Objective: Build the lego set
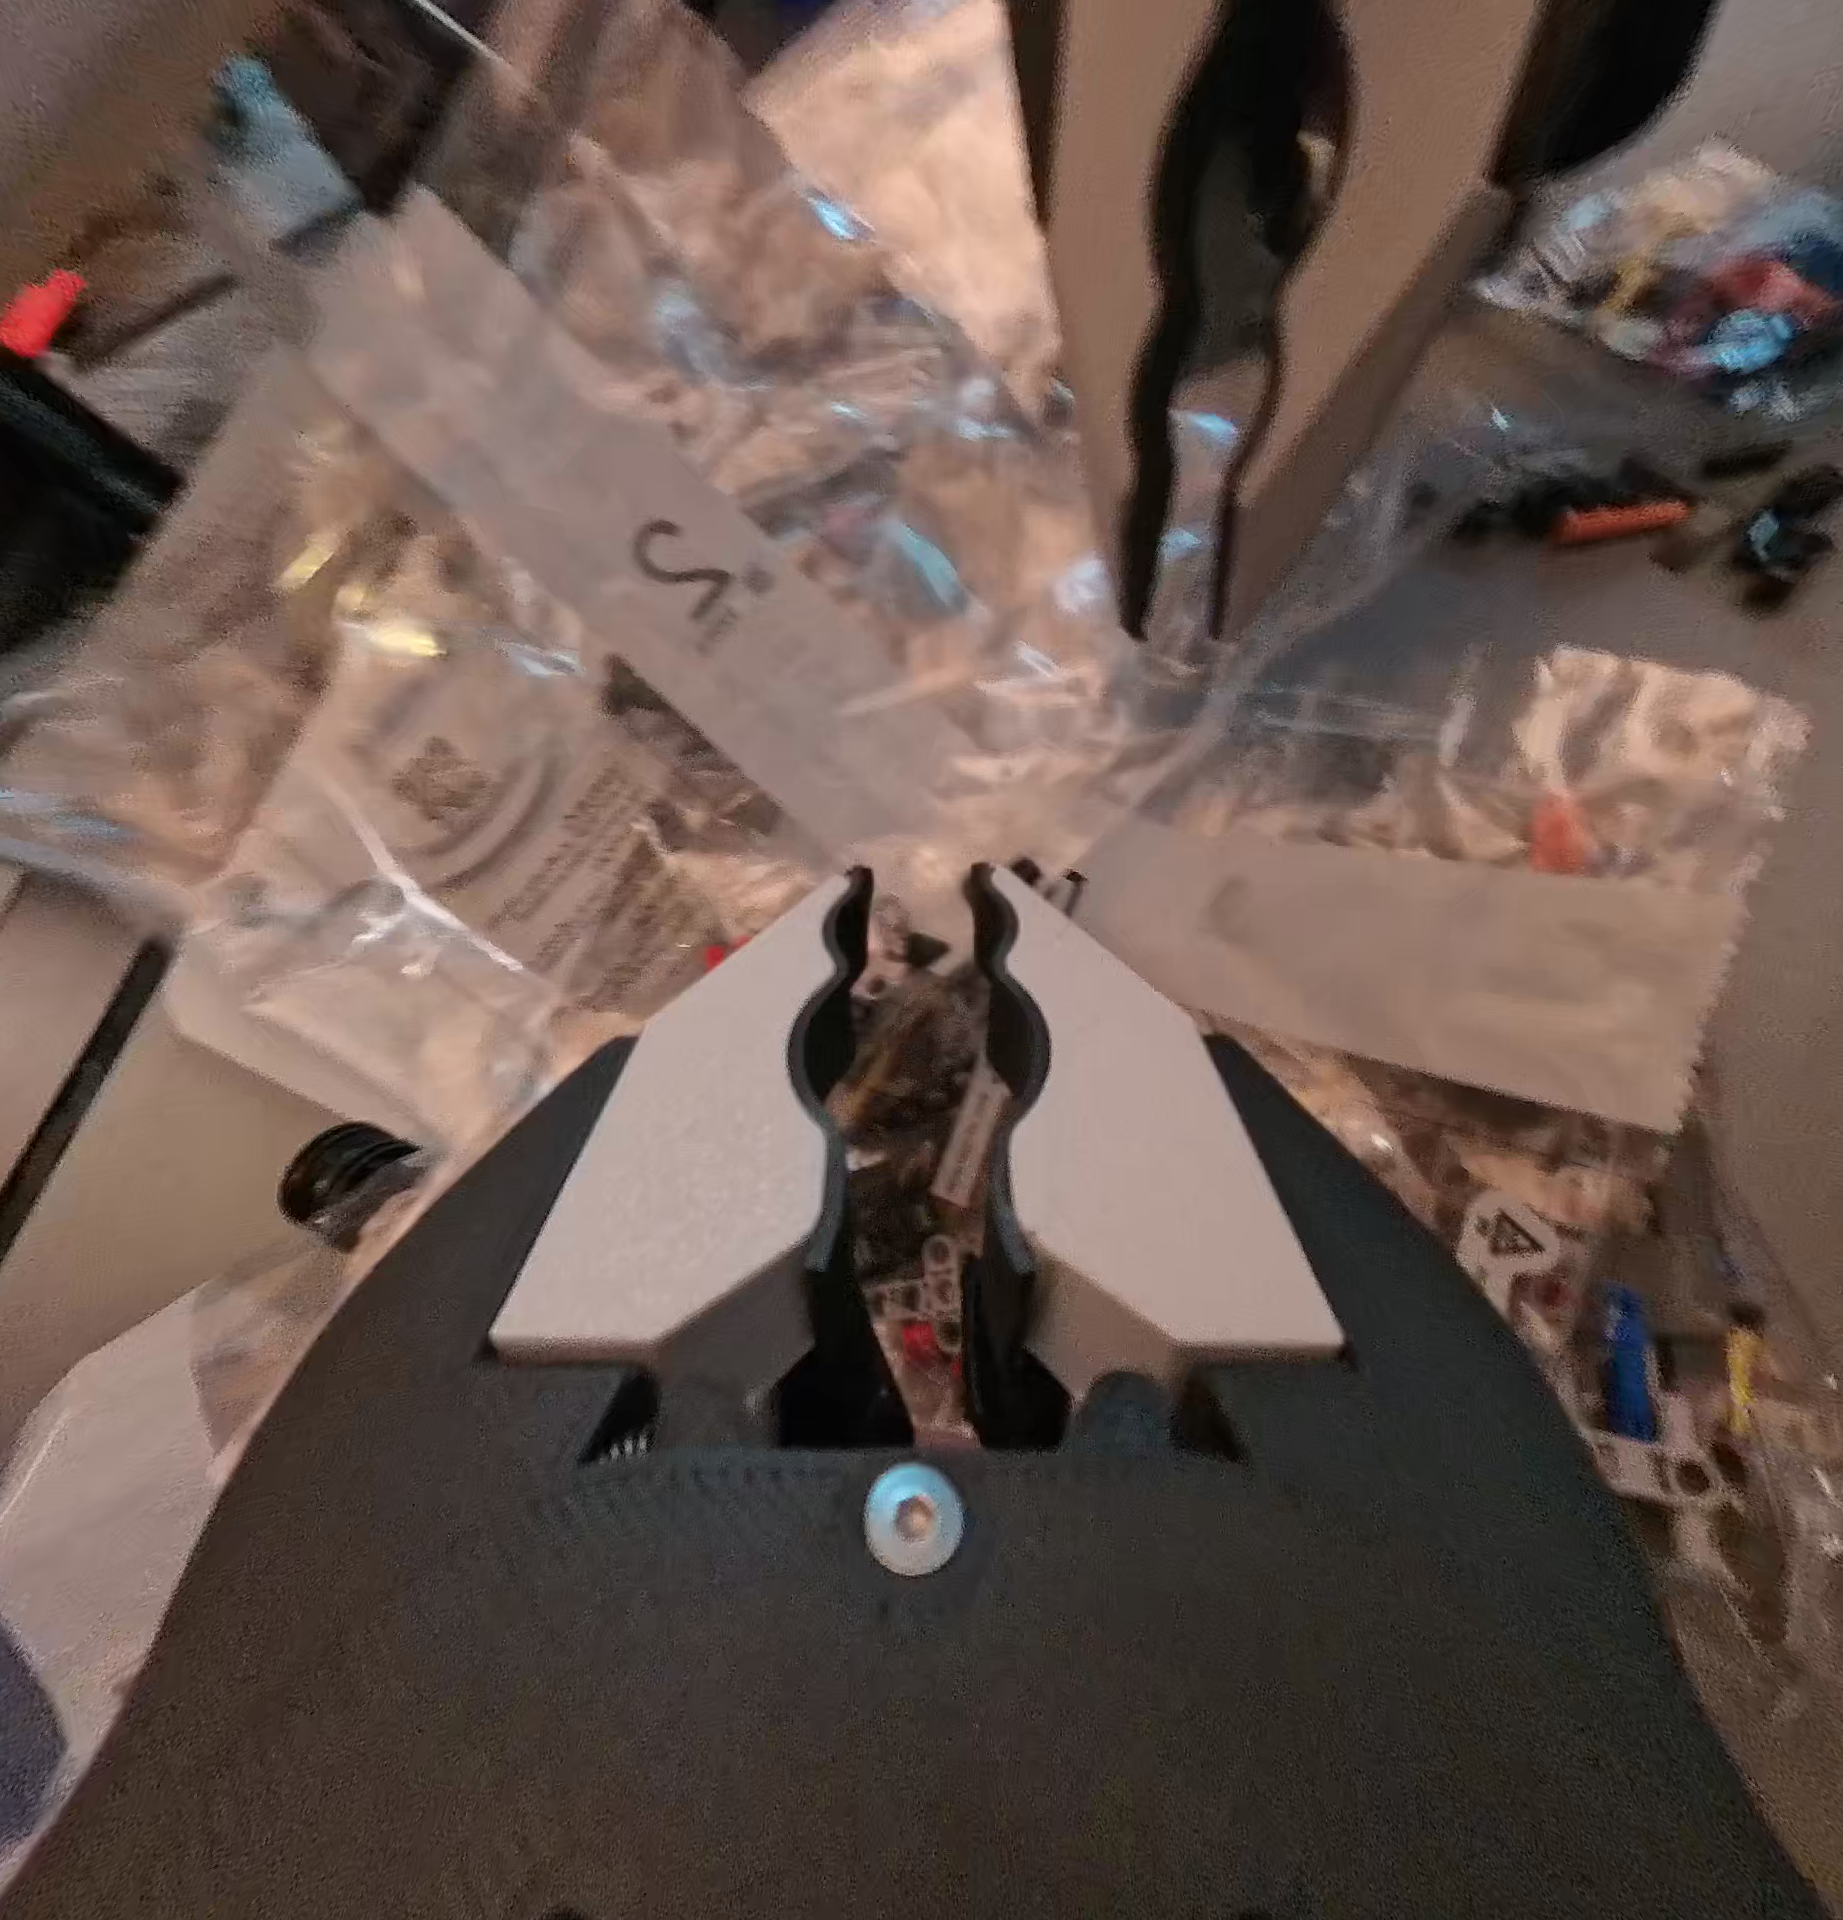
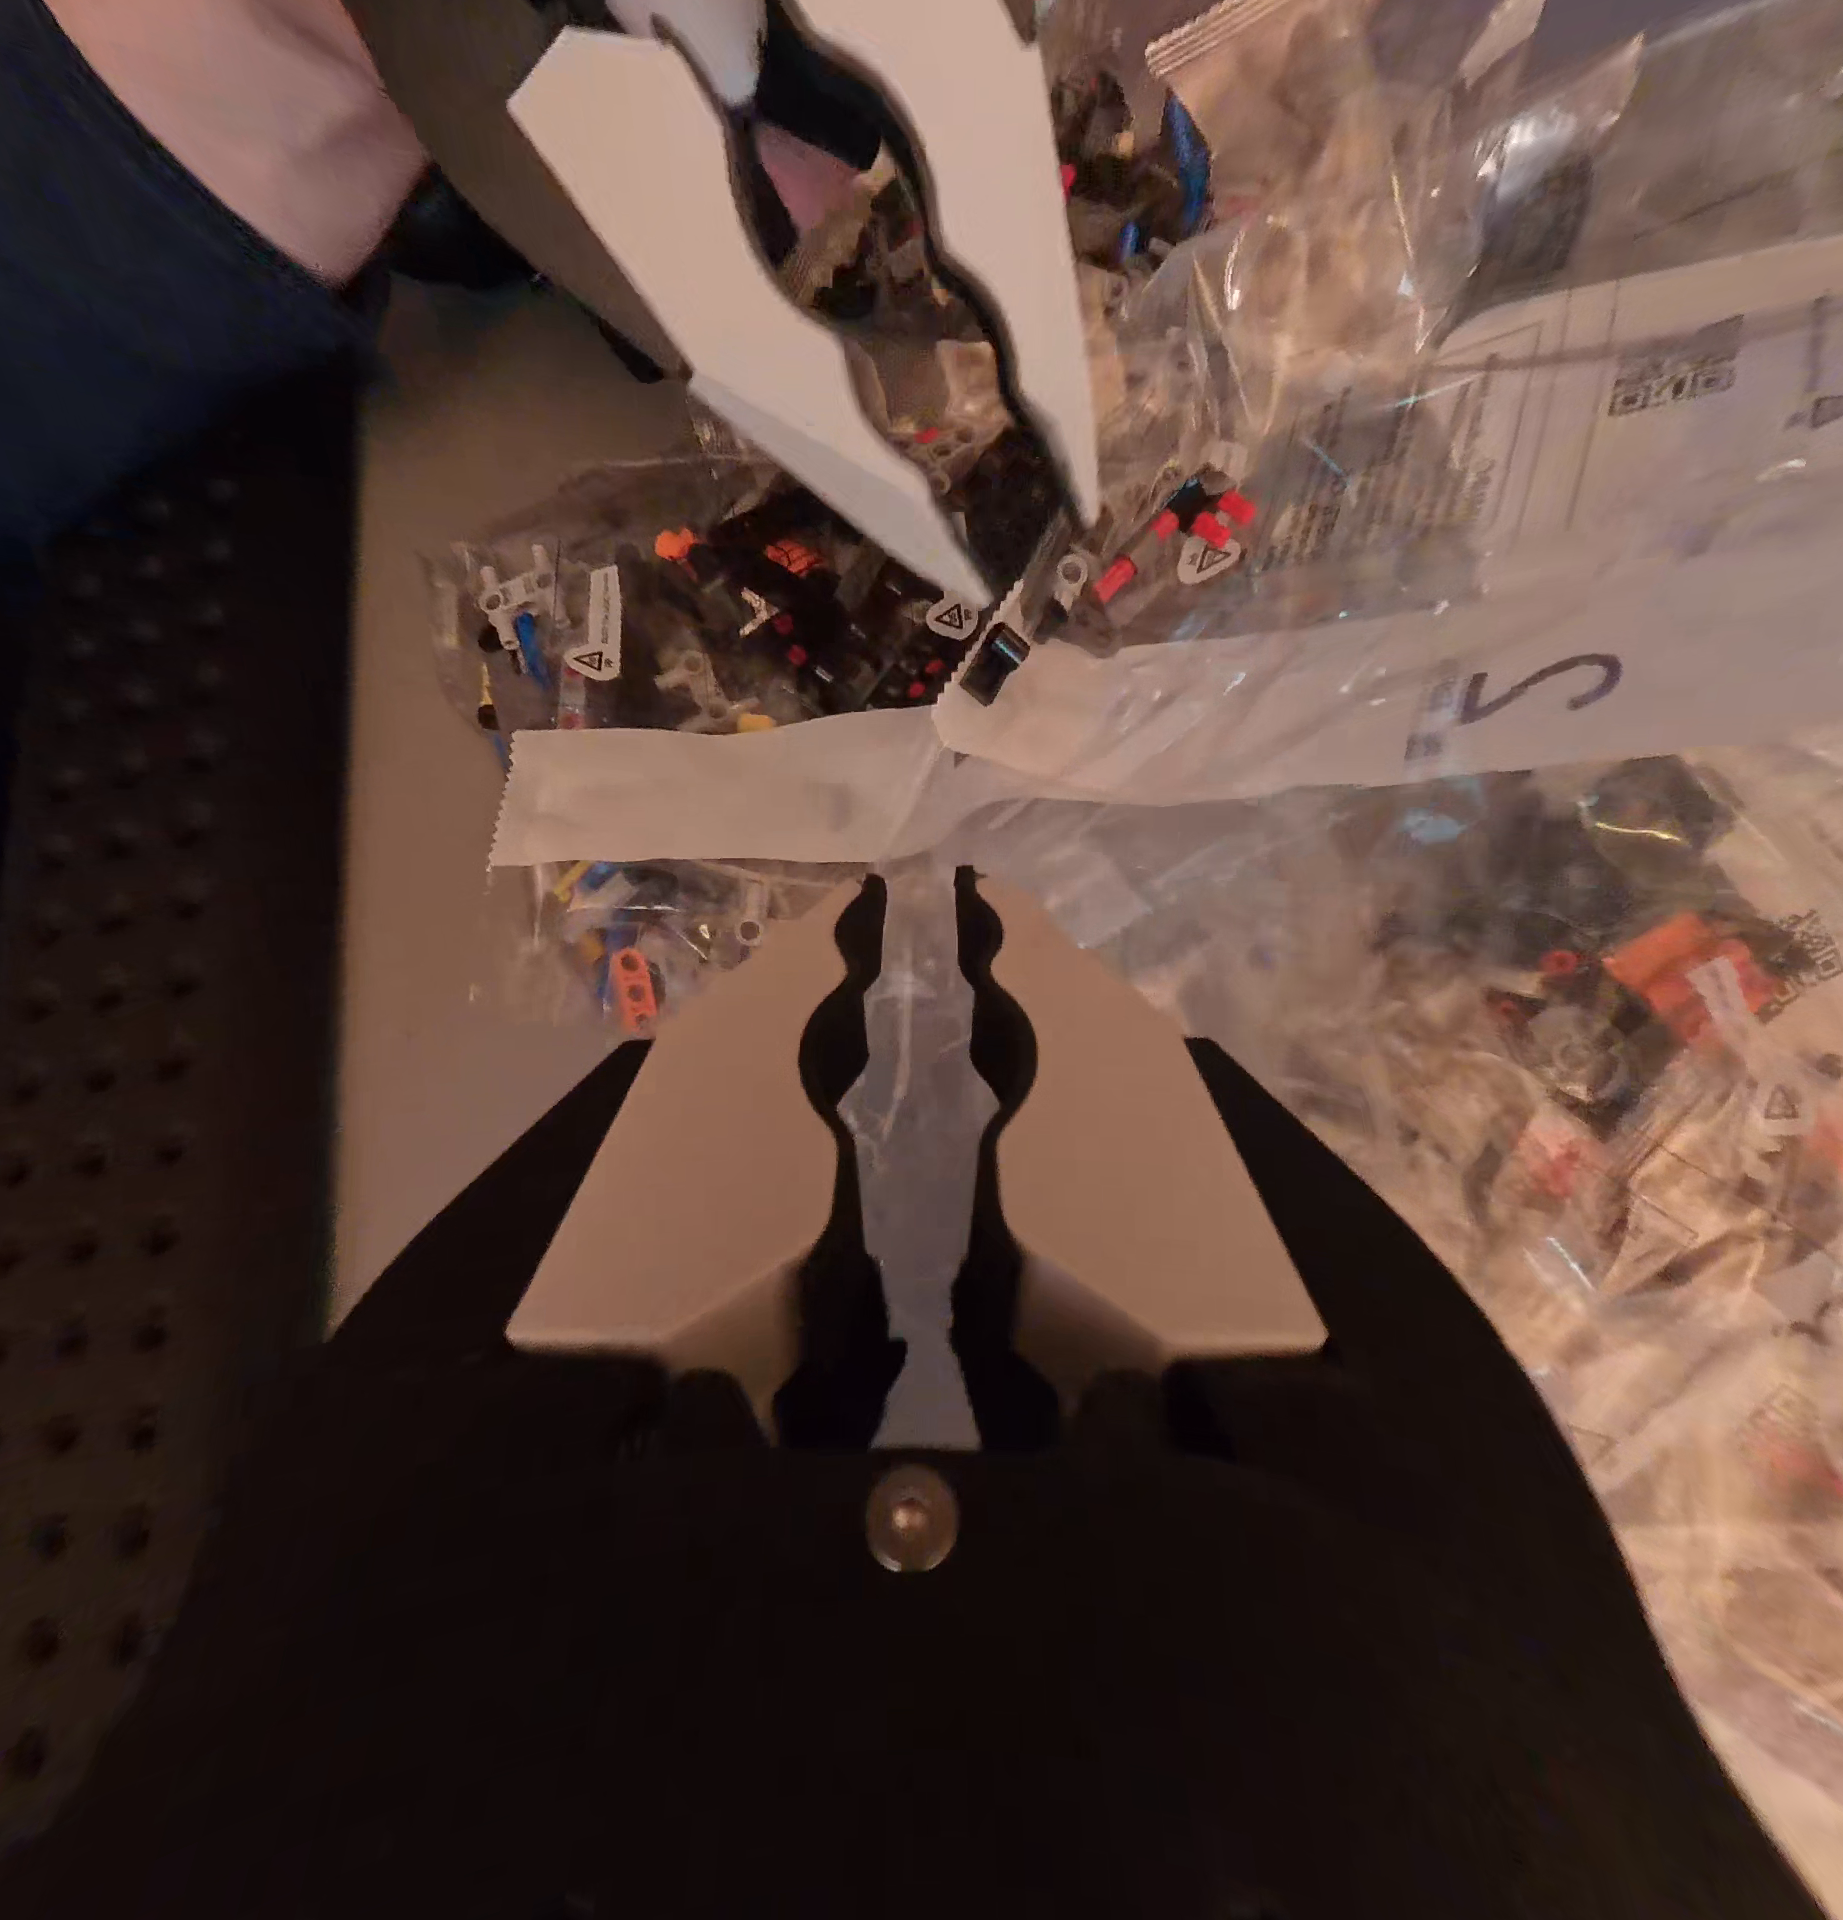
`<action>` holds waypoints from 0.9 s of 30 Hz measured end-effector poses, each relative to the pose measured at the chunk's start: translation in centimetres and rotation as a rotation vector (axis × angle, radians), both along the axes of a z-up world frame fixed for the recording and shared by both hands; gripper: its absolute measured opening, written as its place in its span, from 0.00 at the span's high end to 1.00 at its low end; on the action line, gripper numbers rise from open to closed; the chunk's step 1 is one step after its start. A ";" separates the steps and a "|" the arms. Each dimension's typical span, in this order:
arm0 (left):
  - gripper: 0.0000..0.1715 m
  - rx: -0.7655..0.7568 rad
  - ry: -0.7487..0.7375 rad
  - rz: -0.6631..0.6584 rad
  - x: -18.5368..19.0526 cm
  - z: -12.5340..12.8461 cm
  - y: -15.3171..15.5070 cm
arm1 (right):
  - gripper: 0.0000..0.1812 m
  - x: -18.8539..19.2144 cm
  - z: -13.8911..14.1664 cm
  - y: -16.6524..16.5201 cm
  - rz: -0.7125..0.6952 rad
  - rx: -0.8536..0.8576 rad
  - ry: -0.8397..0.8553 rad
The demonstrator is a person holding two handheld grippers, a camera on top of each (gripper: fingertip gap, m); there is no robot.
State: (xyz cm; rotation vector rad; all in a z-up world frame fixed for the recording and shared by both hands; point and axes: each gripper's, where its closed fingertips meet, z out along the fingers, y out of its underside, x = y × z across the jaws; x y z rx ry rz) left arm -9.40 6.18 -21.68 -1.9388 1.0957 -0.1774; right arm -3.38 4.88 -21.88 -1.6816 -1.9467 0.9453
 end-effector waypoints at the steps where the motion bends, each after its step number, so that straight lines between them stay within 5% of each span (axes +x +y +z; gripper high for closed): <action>1: 0.89 -0.013 0.035 -0.019 0.1 -0.7 -0.3 | 0.94 0.0 -0.2 0.0 0.002 -0.003 -0.007; 10: 0.96 -0.047 0.101 -0.061 1.3 -2.7 -0.3 | 0.95 0.1 -0.5 -0.4 0.014 -0.020 -0.009; 27: 1.00 -0.005 -0.005 -0.117 3.4 -1.1 -0.5 | 0.89 -1.4 -1.1 -0.1 -0.007 0.146 0.001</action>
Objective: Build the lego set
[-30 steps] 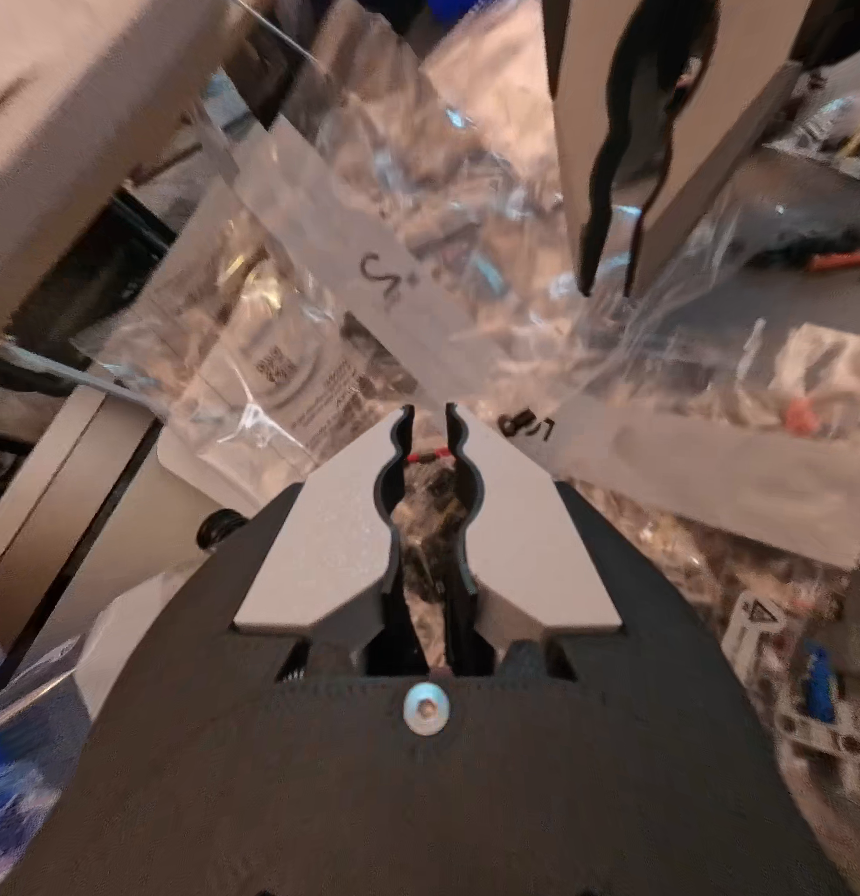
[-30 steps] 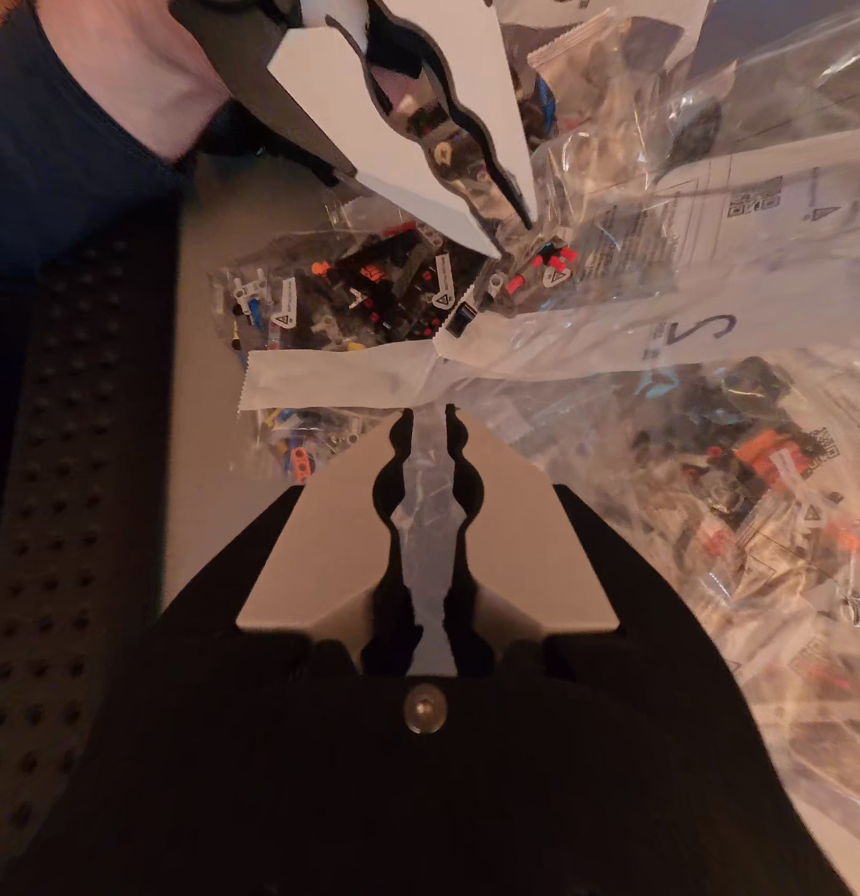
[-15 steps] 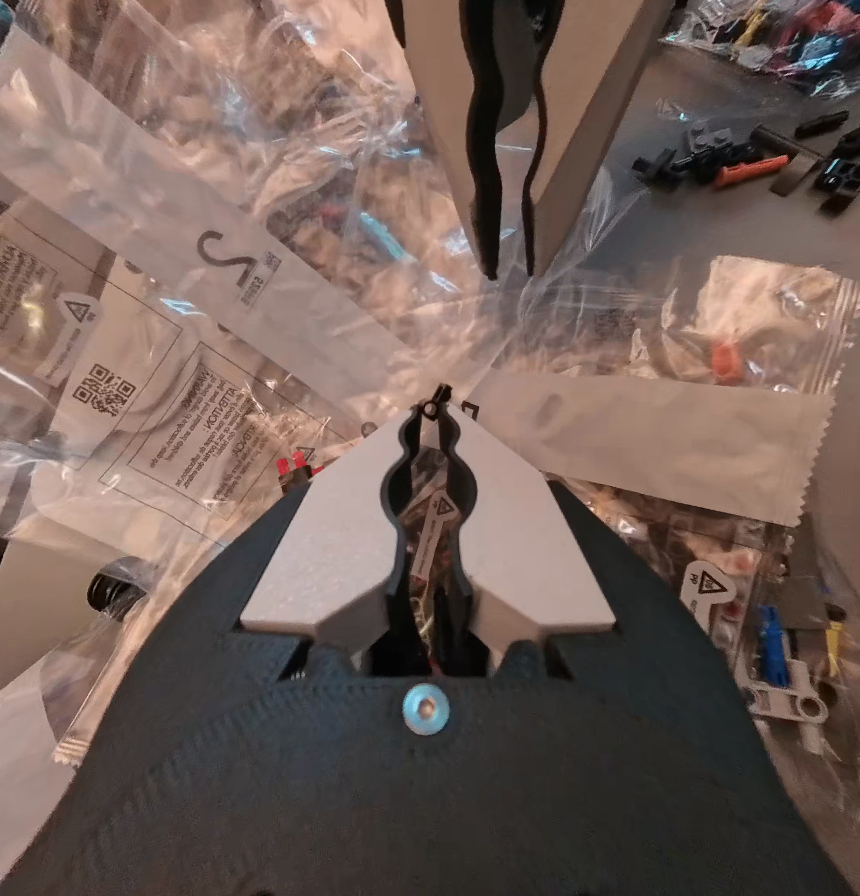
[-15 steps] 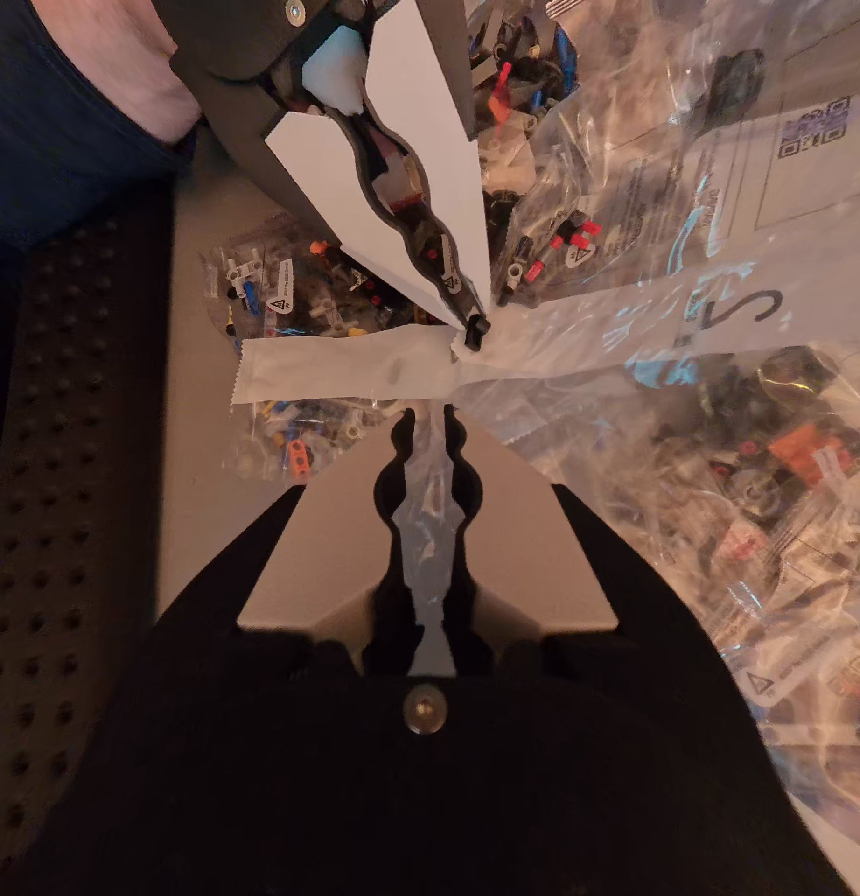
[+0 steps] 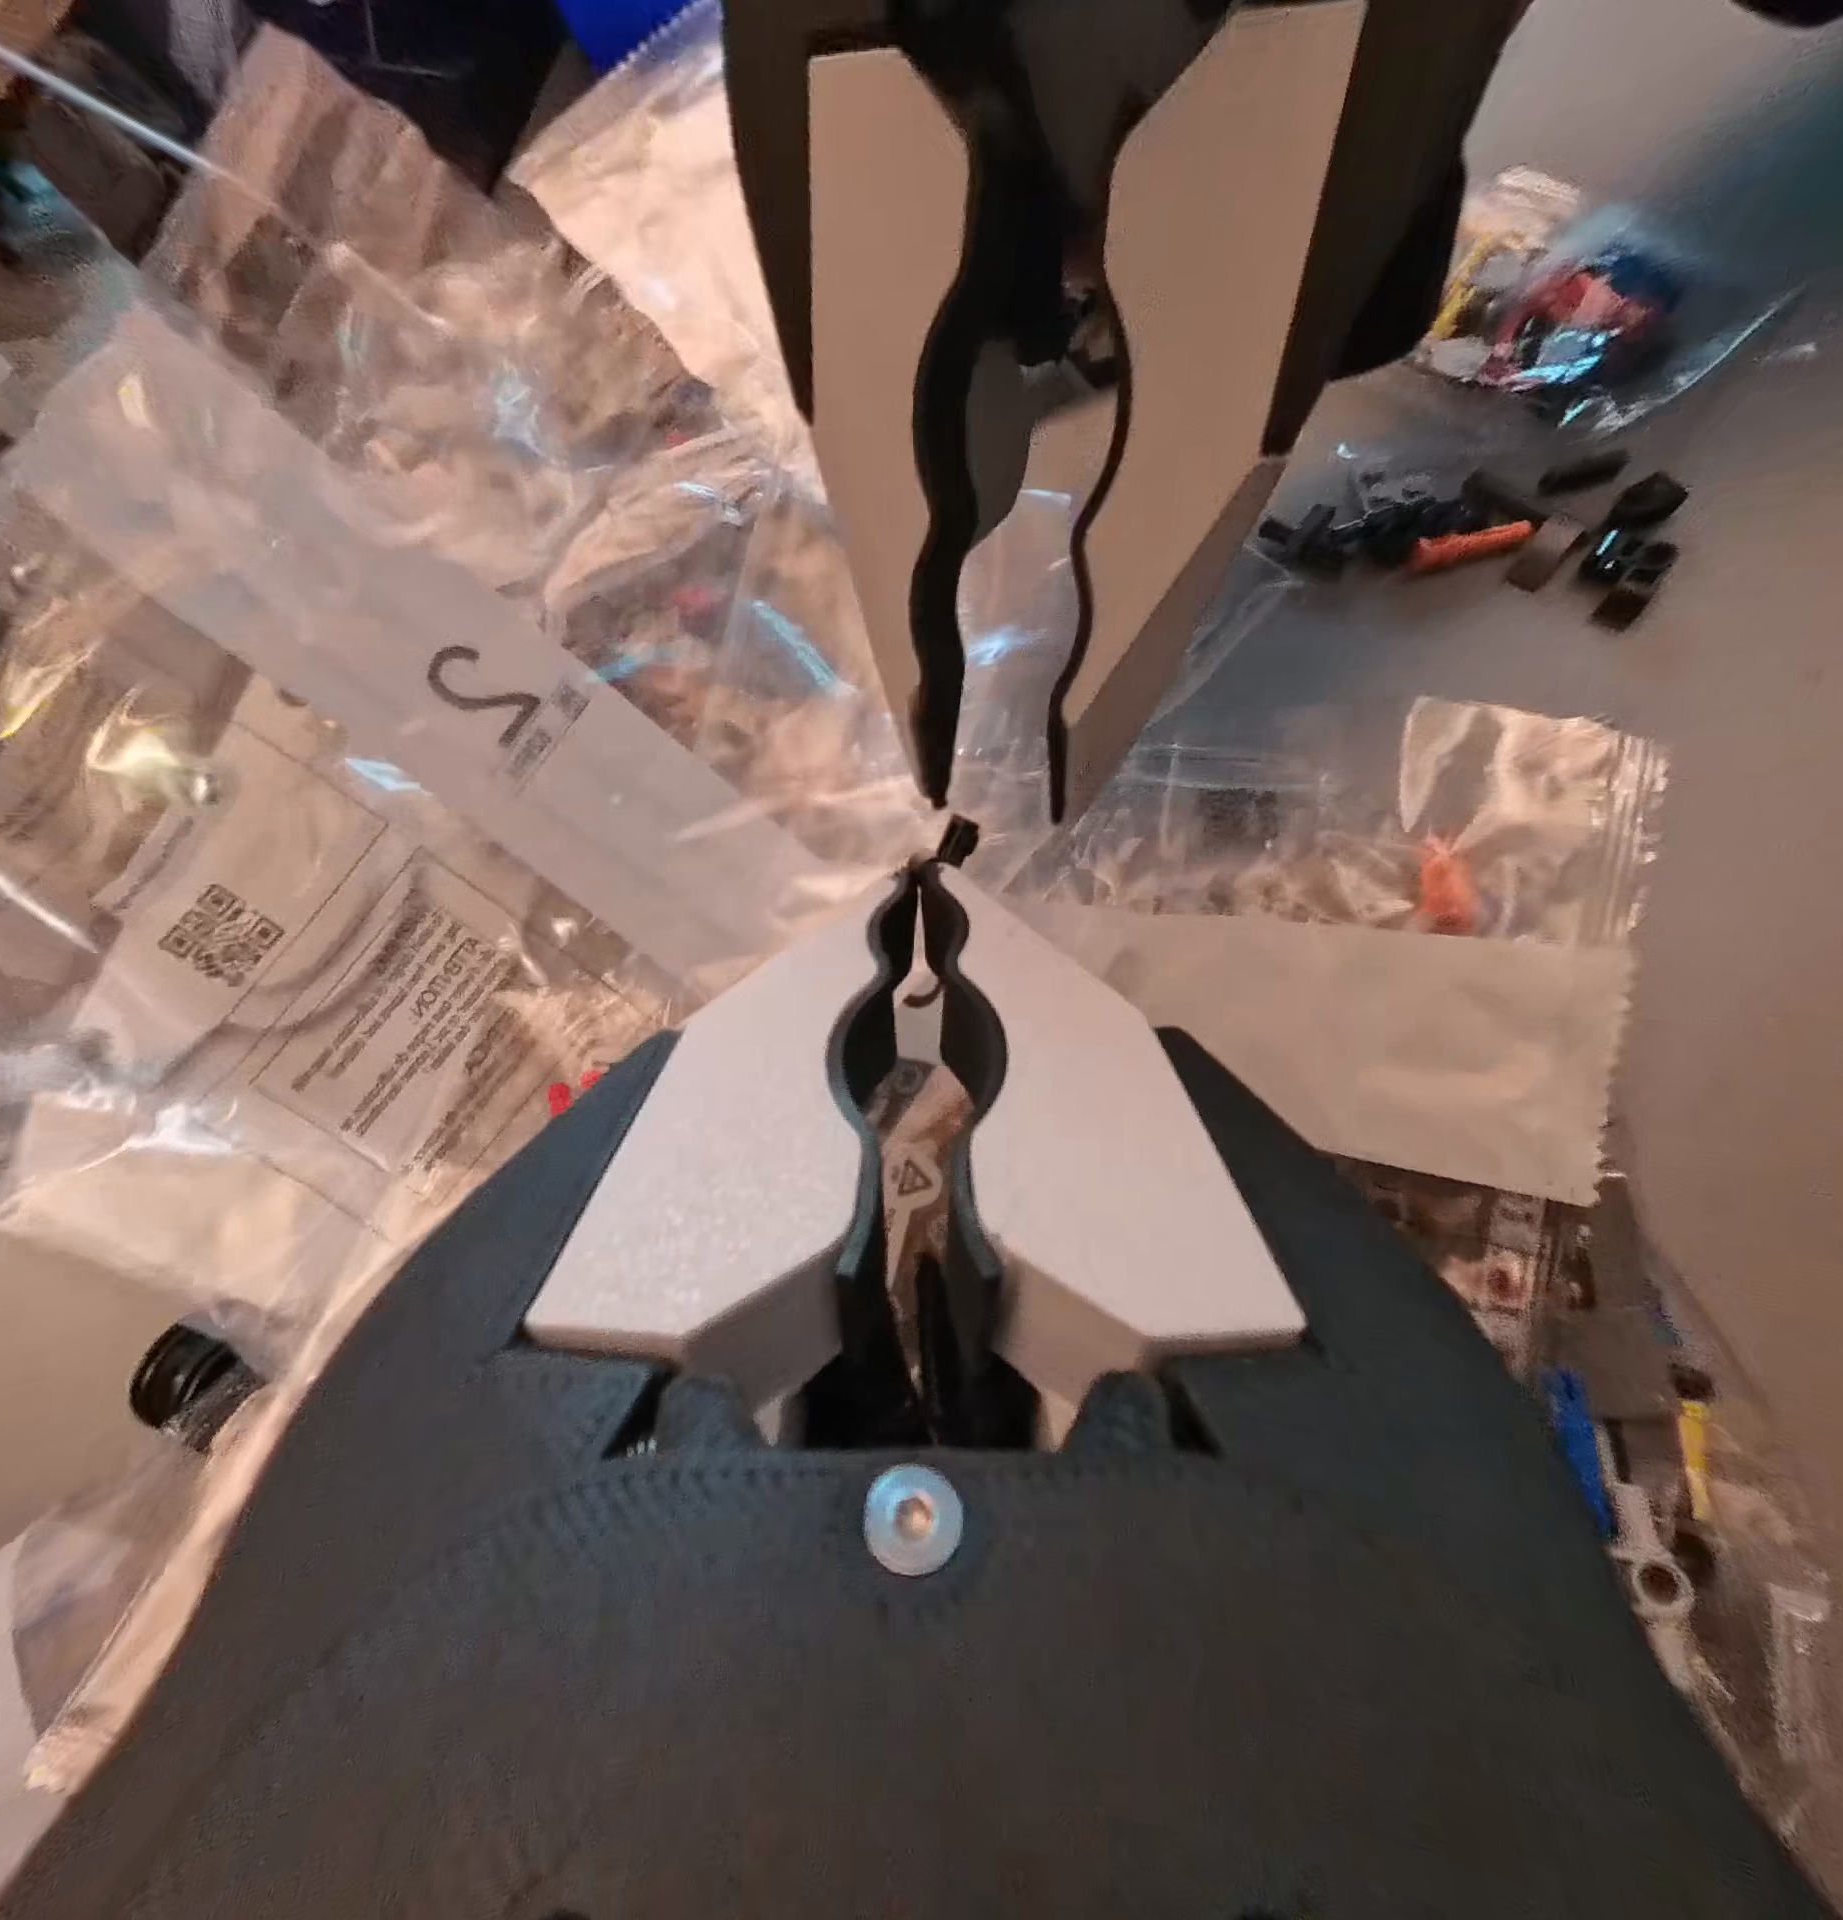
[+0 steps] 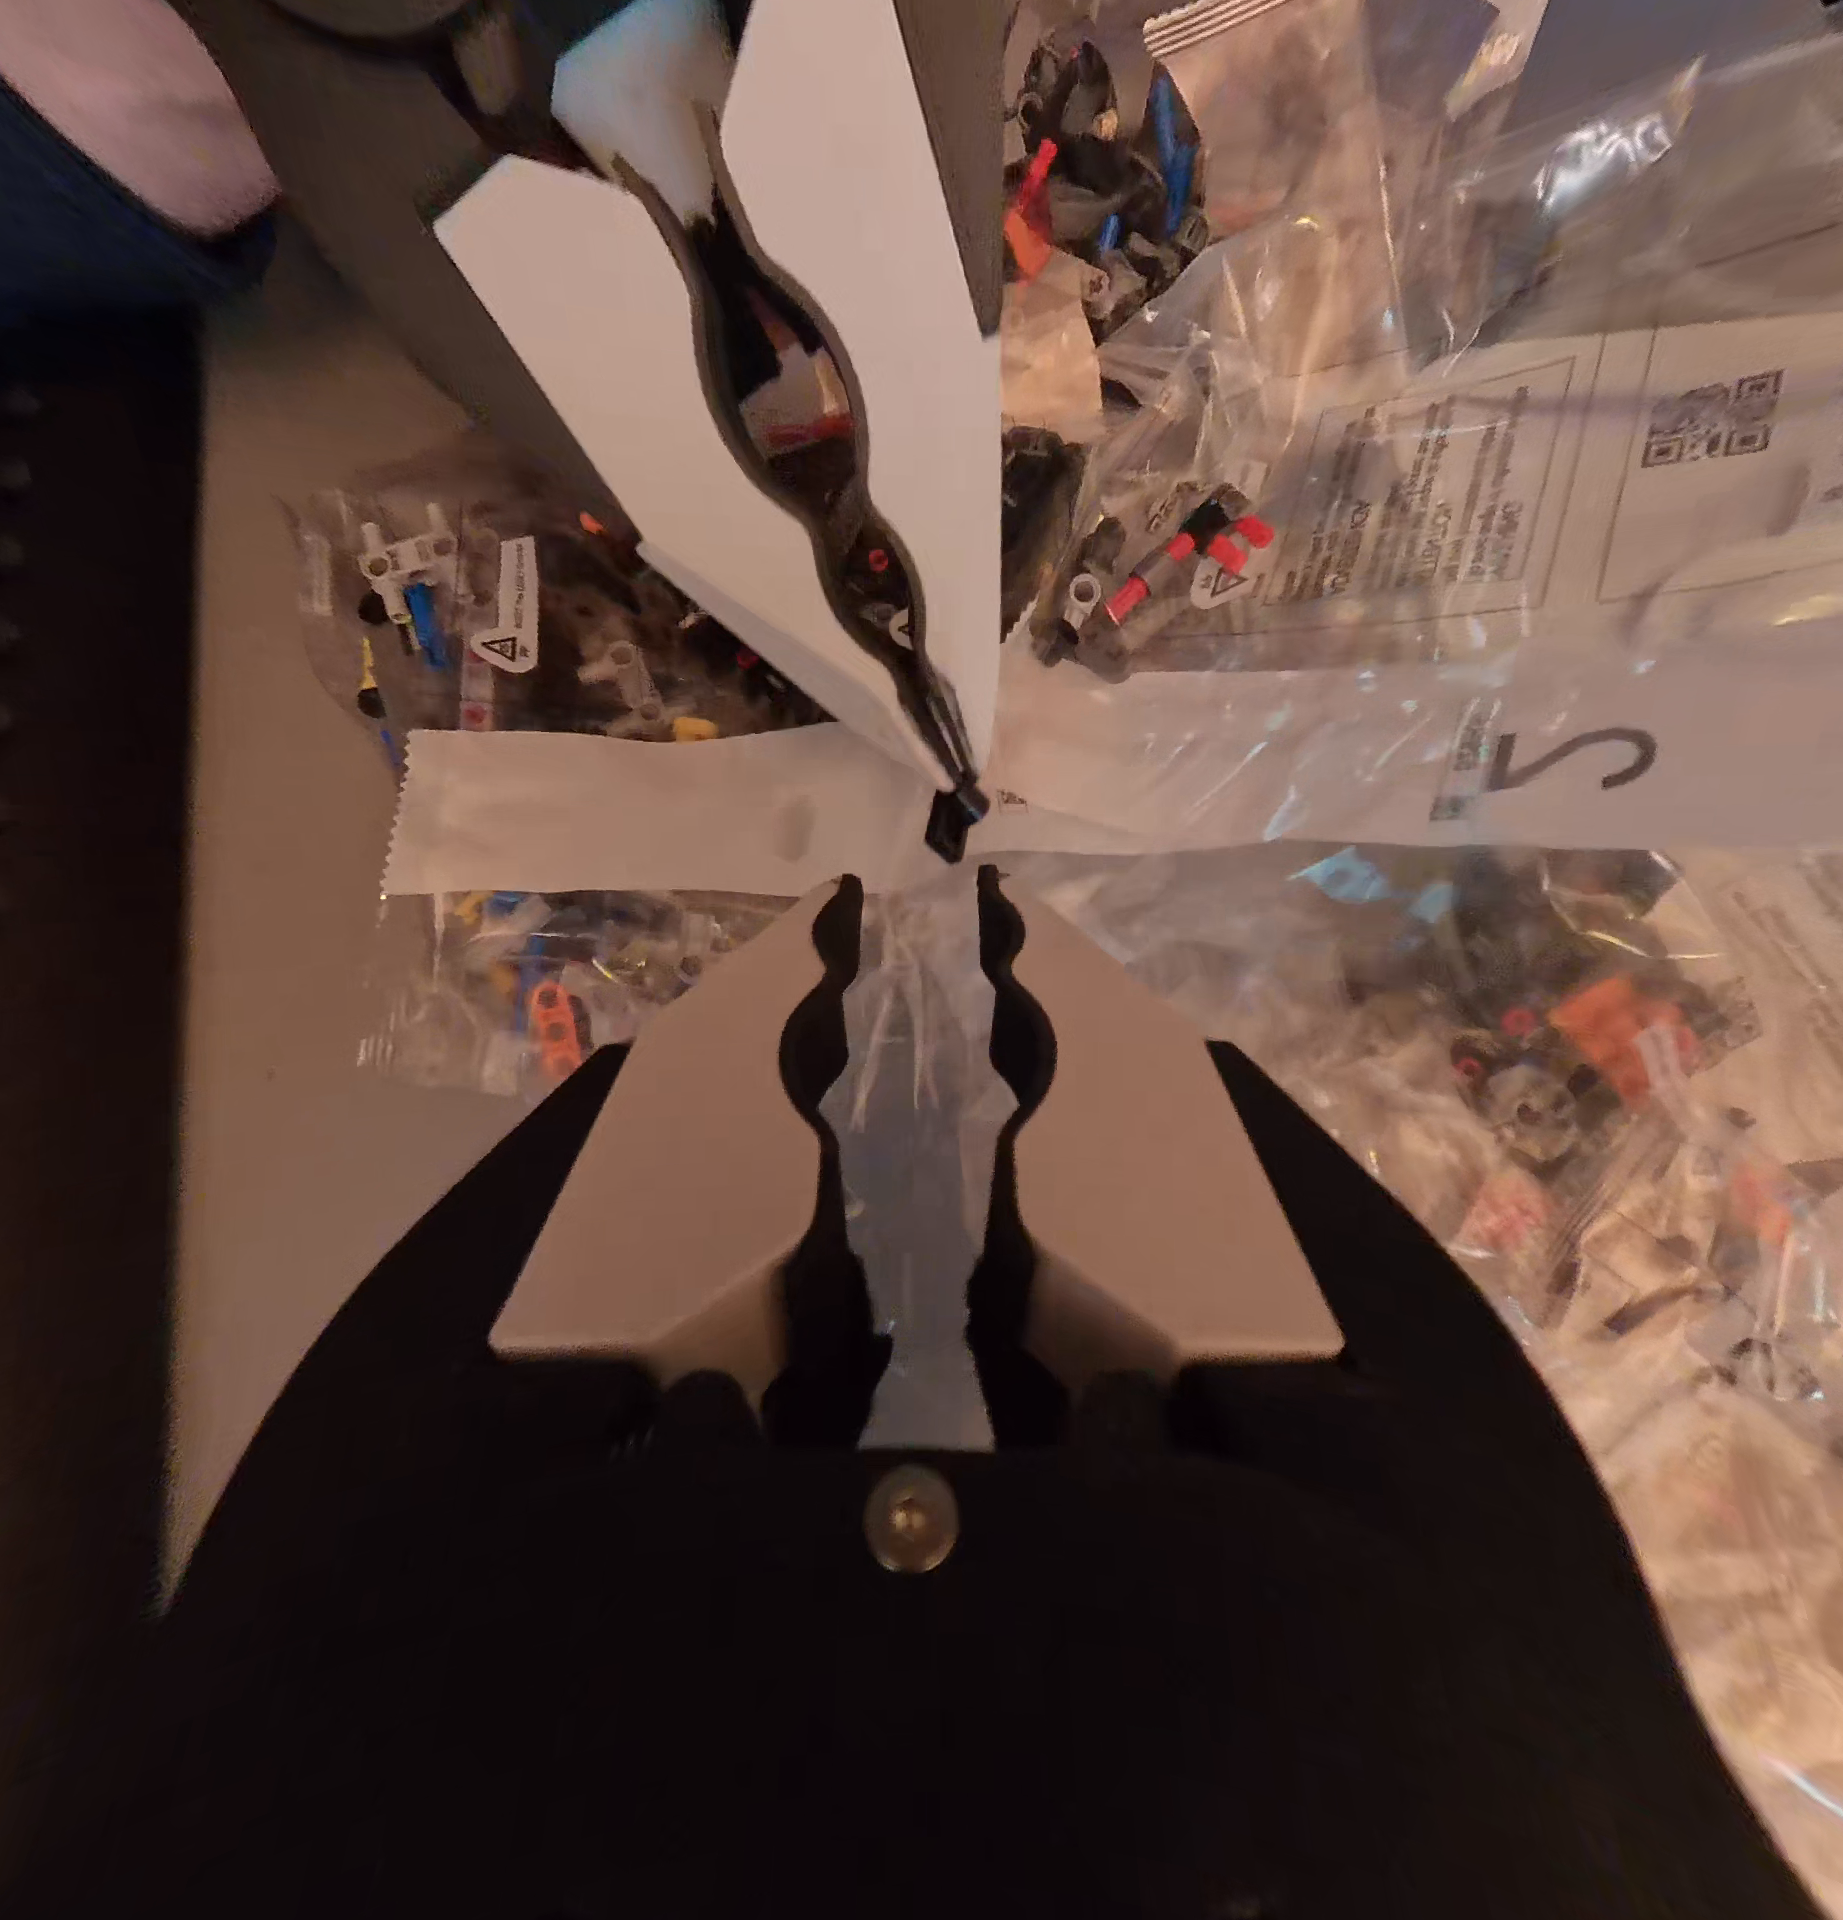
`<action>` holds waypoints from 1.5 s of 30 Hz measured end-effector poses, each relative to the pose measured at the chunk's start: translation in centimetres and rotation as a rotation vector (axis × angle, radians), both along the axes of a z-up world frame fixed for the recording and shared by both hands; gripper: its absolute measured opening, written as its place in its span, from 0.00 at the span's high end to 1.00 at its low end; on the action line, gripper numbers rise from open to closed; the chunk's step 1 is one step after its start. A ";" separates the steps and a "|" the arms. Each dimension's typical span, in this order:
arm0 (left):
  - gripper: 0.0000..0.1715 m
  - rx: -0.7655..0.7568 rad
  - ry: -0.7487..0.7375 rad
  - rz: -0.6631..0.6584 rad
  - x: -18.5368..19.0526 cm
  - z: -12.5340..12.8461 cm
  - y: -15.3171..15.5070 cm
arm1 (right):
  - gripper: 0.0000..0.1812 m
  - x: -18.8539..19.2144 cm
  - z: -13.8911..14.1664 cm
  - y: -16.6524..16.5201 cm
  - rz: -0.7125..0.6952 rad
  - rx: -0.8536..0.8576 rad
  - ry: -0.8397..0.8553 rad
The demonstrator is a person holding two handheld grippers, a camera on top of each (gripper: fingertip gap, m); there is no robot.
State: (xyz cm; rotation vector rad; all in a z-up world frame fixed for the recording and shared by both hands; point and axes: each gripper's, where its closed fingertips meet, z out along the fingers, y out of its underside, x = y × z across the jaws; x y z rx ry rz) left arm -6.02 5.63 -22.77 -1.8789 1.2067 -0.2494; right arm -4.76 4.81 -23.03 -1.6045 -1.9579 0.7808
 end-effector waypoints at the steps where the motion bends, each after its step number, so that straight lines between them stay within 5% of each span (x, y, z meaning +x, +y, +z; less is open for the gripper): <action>1: 1.00 -0.014 -0.006 -0.011 0.3 -0.2 -0.2 | 0.89 -0.1 0.0 0.0 -0.001 0.018 0.003; 11: 1.00 -0.011 -0.160 -0.034 1.8 1.6 -0.2 | 0.96 0.3 0.9 0.7 -0.007 0.091 0.016; 18: 0.73 0.036 -0.074 0.197 -1.5 0.6 3.1 | 0.97 3.2 3.5 5.8 -0.203 0.083 0.073; 25: 0.77 -0.069 -0.026 0.220 -1.5 -2.0 3.3 | 0.96 4.3 0.4 7.1 -0.238 0.092 -0.062; 45: 0.77 -0.007 -0.017 0.202 0.9 -1.5 3.8 | 0.97 1.4 -1.1 4.5 -0.171 0.032 -0.075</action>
